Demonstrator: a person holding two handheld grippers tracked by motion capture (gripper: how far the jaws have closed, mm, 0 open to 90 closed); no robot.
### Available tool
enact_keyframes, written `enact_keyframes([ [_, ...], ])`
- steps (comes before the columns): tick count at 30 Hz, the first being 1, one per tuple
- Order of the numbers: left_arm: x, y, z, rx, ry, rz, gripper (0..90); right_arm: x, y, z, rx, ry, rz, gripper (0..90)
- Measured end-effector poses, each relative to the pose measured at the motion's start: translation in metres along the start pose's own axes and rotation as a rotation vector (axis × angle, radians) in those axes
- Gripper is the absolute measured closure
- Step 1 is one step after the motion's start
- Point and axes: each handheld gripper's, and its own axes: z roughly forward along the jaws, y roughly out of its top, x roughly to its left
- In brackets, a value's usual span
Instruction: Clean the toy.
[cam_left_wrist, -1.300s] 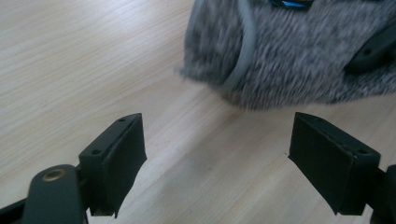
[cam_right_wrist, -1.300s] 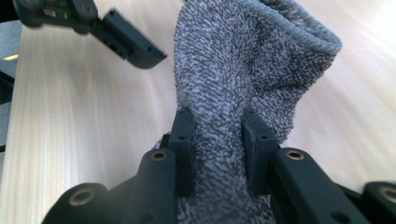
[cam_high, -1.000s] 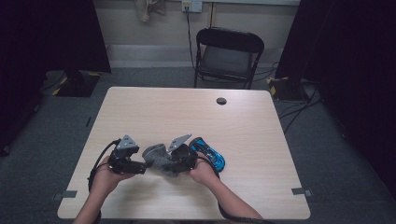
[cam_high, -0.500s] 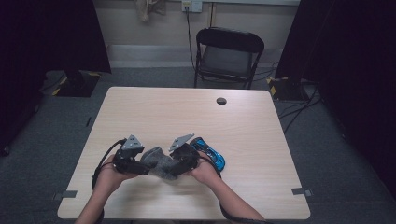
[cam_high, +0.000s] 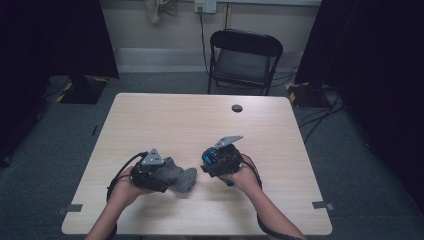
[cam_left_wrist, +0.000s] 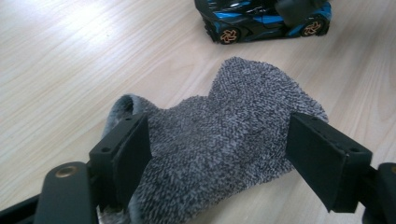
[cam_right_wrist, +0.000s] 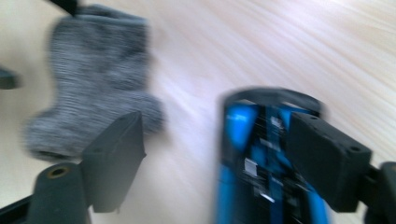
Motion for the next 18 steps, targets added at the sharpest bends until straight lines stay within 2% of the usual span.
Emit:
enact_keyframes([
  [2, -0.001, 0.001, 0.002, 0.003, -0.011, 0.021, 21.4, -0.005, -0.005, -0.001, 0.014, -0.046, 0.019, 16.9],
  [5, -0.003, 0.001, 0.007, 0.021, -0.017, 0.036, 21.4, -0.009, -0.012, 0.0, 0.033, -0.096, -0.003, 15.7],
  [11, 0.0, -0.001, 0.015, 0.05, -0.023, 0.024, 21.7, -0.017, -0.02, 0.01, 0.039, -0.121, 0.031, 14.7],
  [18, 0.001, -0.003, 0.016, 0.056, -0.018, 0.023, 21.7, -0.019, -0.018, 0.023, 0.07, -0.114, 0.033, 14.7],
])
